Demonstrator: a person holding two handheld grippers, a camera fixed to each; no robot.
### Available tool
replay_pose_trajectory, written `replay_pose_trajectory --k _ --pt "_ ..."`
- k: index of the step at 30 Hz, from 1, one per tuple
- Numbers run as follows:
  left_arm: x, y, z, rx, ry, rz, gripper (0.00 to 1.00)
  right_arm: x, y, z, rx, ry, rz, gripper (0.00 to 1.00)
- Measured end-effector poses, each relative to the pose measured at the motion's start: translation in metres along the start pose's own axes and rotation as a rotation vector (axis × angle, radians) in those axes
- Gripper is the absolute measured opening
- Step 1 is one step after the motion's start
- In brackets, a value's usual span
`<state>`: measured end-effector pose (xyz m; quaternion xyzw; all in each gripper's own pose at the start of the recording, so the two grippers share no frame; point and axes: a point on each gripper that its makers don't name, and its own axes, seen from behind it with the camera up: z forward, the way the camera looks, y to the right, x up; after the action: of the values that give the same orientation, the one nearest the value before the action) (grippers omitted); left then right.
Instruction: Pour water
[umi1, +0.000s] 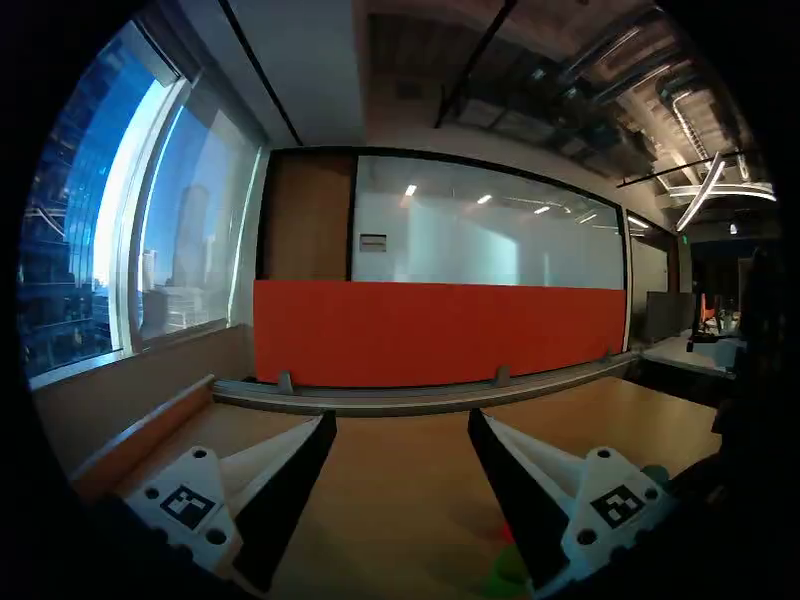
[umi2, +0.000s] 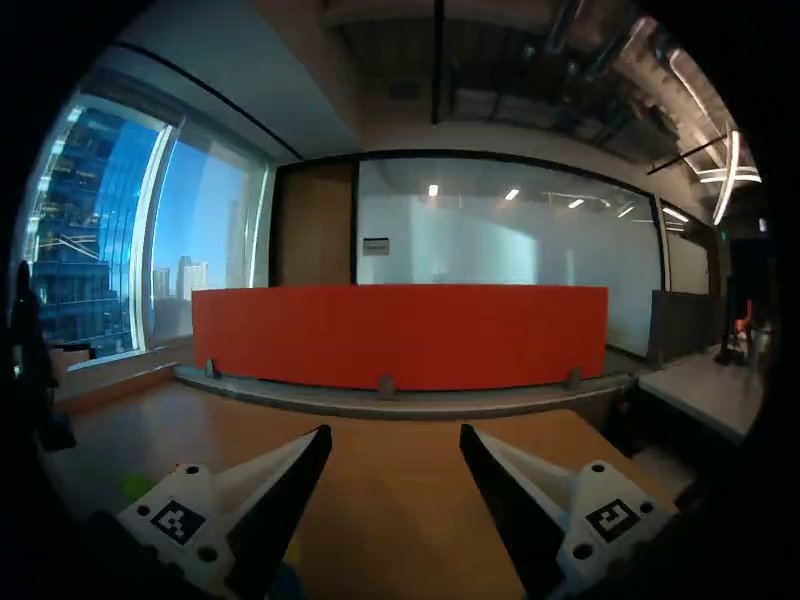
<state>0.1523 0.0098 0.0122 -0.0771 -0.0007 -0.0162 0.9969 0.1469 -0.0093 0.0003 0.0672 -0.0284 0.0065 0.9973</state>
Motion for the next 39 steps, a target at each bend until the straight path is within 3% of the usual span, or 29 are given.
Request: replay_pose_trajectory --k 5,11,17,23,29,39 --pt "0.028 0.006 -0.001 -0.051 0.014 0.0 0.98 0.024 -0.004 -0.003 0.035 -0.003 0.035 0.99" --pt "0.033 0.011 -0.005 -0.106 0.002 -0.001 0.98 0.023 -0.005 -0.005 0.078 -0.019 0.048 0.99" --pt "0.039 0.024 -0.009 -0.186 -0.01 0.027 0.98 0.022 -0.027 -0.012 0.203 -0.036 0.036 0.99" --pt "0.051 0.044 -0.017 -0.289 0.003 0.048 0.98 0.041 -0.052 -0.022 0.35 -0.011 0.037 0.99" --pt "0.046 0.061 -0.024 -0.397 -0.026 0.047 0.98 0.042 -0.067 -0.03 0.433 -0.037 0.005 0.99" --pt "0.017 0.074 -0.031 -0.492 -0.127 0.085 0.98 0.022 -0.082 -0.038 0.515 -0.143 -0.045 0.99"
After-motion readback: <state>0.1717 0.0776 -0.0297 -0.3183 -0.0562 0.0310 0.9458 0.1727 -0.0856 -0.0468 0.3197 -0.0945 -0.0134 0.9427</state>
